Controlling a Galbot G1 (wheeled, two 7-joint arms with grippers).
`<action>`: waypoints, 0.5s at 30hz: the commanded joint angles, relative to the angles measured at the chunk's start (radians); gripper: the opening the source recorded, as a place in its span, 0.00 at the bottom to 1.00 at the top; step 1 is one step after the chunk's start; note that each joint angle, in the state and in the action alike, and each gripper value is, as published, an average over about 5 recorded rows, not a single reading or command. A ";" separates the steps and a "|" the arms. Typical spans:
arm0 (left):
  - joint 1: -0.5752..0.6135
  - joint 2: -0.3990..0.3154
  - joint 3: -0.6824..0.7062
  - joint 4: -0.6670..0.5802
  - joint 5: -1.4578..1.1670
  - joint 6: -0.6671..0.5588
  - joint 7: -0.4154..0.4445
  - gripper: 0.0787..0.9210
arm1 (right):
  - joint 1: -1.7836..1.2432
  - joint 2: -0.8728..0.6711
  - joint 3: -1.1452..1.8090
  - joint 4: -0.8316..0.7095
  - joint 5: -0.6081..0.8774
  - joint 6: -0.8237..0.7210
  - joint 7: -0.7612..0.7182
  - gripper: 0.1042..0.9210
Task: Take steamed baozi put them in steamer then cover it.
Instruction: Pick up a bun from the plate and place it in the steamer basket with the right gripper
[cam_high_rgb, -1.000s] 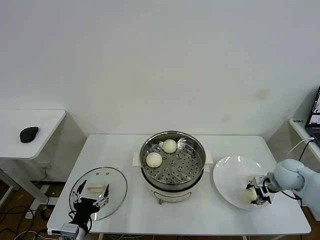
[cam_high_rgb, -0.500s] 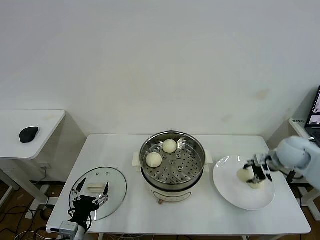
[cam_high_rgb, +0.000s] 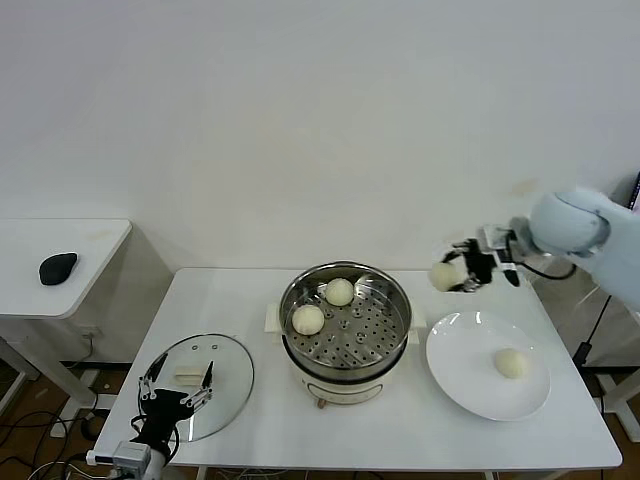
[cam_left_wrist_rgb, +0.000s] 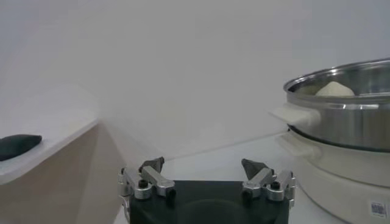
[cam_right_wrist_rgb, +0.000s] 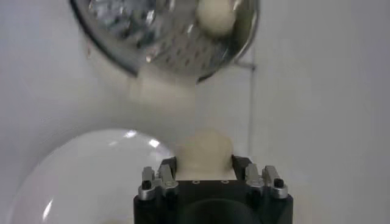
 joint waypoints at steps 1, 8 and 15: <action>0.003 -0.007 -0.006 -0.004 0.000 -0.002 0.000 0.88 | 0.155 0.212 -0.168 0.056 0.144 0.048 0.068 0.58; 0.013 -0.021 -0.021 -0.010 0.000 -0.008 0.000 0.88 | 0.095 0.314 -0.221 0.021 0.042 0.198 0.087 0.58; 0.020 -0.030 -0.034 -0.012 0.002 -0.014 0.000 0.88 | 0.056 0.377 -0.256 0.000 -0.052 0.304 0.067 0.59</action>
